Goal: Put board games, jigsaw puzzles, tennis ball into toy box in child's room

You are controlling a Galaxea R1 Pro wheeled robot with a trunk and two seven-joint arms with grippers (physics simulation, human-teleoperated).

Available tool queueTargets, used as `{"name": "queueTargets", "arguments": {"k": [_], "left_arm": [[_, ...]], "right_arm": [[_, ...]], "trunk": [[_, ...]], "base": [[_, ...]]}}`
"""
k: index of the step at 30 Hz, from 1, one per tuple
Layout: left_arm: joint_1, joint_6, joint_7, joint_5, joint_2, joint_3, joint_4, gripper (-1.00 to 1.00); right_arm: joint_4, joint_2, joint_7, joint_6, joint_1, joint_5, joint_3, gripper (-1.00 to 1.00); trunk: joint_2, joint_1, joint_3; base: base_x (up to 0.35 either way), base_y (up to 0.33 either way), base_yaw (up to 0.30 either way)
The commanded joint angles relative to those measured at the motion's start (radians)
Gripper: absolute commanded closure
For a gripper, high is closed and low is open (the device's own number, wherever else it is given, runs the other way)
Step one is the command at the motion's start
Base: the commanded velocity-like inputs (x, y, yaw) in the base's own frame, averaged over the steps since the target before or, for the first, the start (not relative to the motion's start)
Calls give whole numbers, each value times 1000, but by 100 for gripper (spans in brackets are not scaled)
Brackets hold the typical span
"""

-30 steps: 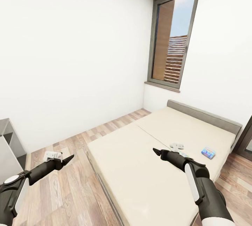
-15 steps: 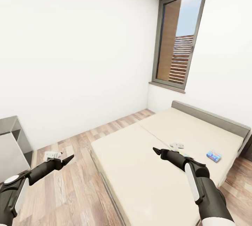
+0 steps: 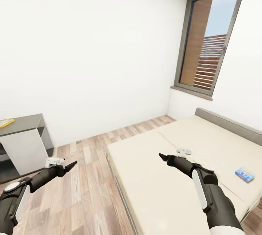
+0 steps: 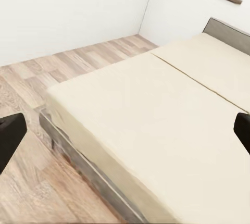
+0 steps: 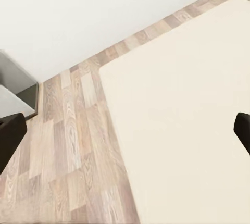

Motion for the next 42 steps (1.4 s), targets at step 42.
{"name": "queueTargets", "arguments": {"k": [42], "left_arm": [[-1, 10, -3, 4, 0, 1, 0, -100]], "right_arm": [[1, 1, 2, 8, 0, -9, -3, -100]], "trunk": [[-1, 0, -1]], "base": [[-39, -39, 152]]}}
